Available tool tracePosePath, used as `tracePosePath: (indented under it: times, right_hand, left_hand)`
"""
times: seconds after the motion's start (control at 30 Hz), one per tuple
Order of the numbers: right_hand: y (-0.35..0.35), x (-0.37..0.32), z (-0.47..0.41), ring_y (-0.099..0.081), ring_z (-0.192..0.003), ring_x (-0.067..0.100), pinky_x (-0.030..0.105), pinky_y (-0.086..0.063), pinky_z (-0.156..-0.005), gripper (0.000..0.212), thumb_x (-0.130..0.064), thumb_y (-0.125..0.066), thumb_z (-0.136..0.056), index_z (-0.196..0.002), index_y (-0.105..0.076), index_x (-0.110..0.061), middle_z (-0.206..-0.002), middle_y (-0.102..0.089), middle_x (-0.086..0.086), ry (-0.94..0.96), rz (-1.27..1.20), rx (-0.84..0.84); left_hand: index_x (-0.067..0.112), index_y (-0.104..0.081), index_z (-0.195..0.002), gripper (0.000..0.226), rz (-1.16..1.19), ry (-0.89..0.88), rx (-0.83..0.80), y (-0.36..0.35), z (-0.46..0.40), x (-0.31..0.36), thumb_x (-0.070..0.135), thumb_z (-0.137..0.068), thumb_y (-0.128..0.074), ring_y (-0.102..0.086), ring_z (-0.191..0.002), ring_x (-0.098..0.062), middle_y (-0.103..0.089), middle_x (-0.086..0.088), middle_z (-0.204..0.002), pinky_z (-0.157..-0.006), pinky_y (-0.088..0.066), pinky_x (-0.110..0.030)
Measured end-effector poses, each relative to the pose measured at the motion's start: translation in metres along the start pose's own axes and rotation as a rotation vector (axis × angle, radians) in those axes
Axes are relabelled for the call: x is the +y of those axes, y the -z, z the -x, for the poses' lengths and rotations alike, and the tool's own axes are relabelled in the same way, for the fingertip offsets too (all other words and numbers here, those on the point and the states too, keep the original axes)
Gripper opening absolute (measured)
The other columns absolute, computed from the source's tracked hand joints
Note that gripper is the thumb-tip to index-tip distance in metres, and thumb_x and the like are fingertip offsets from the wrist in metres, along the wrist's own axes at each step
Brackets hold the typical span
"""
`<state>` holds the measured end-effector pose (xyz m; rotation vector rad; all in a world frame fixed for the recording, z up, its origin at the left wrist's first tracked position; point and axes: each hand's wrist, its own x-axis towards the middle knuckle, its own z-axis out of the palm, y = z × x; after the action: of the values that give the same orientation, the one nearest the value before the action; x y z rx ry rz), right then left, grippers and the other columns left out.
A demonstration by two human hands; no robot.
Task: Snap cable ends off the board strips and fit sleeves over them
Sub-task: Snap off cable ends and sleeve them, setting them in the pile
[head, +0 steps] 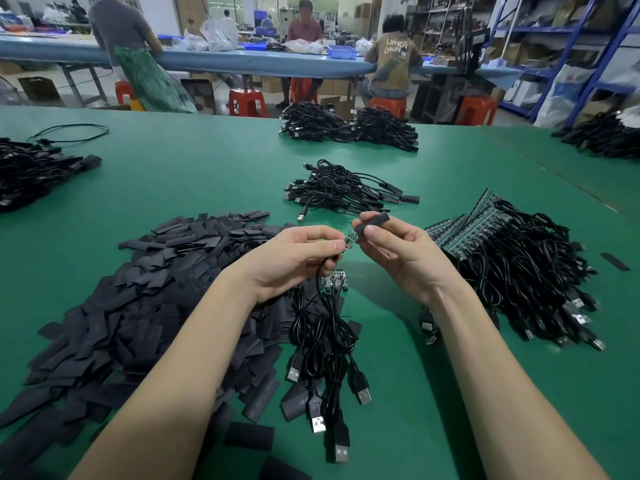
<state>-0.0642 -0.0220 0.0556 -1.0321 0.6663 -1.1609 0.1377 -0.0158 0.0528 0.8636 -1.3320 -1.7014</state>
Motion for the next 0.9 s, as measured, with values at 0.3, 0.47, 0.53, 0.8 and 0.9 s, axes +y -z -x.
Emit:
tracePosePath:
  times: [0.3,0.47,0.53,0.8,0.9]
  right_hand:
    - [0.0055,-0.0034,0.0061,-0.072,-0.09,0.007,0.018,-0.055,-0.08,0.027,-0.014,-0.084,-0.064,-0.091,-0.083,-0.021,-0.1,-0.078,0.0,-0.068,0.062,-0.152]
    - [0.0077,-0.0077,0.0063,-0.072,-0.088,0.01,0.019,-0.055,-0.082,0.022,-0.005,-0.073,-0.076,-0.09,-0.082,-0.019,-0.098,-0.078,0.003,-0.041,0.152,-0.156]
    - [0.0051,-0.0067,0.0052,-0.072,-0.088,0.011,0.02,-0.056,-0.082,0.021,-0.004,-0.072,-0.075,-0.089,-0.081,-0.017,-0.096,-0.077,0.006,-0.028,0.176,-0.148]
    - [0.0015,-0.0064,0.0065,-0.067,-0.081,0.012,0.02,-0.055,-0.076,0.019,-0.006,-0.074,-0.074,-0.09,-0.077,-0.015,-0.094,-0.075,0.008,-0.047,0.22,-0.147]
    - [0.0009,-0.0035,0.0069,-0.07,-0.079,0.01,0.019,-0.056,-0.074,0.021,-0.004,-0.07,-0.077,-0.091,-0.076,-0.019,-0.097,-0.076,0.009,-0.077,0.102,-0.147]
  left_hand:
    - [0.009,-0.072,-0.093,0.012,-0.034,-0.001,-0.084,0.0052,0.0052,0.0016,0.012,-0.083,-0.068,-0.053,-0.064,-0.009,-0.059,0.0,-0.075,-0.065,-0.048,-0.018]
    - [0.006,-0.069,-0.094,0.013,-0.069,-0.032,-0.07,0.0055,0.0045,0.0003,0.011,-0.083,-0.068,-0.051,-0.063,-0.01,-0.058,0.0,-0.073,-0.063,-0.047,-0.018]
    - [0.007,-0.07,-0.093,0.013,-0.089,-0.048,-0.048,0.0059,0.0038,0.0003,0.013,-0.081,-0.069,-0.051,-0.063,-0.01,-0.059,0.001,-0.072,-0.063,-0.047,-0.018]
    - [0.01,-0.057,-0.101,0.023,-0.074,-0.037,-0.057,0.0089,0.0046,0.0007,0.011,-0.084,-0.072,-0.051,-0.065,-0.013,-0.062,-0.001,-0.073,-0.063,-0.047,-0.02]
    - [0.013,-0.05,-0.096,0.025,-0.046,-0.058,-0.091,0.0073,0.0043,0.0013,0.006,-0.087,-0.073,-0.052,-0.064,-0.013,-0.063,-0.002,-0.074,-0.062,-0.047,-0.02]
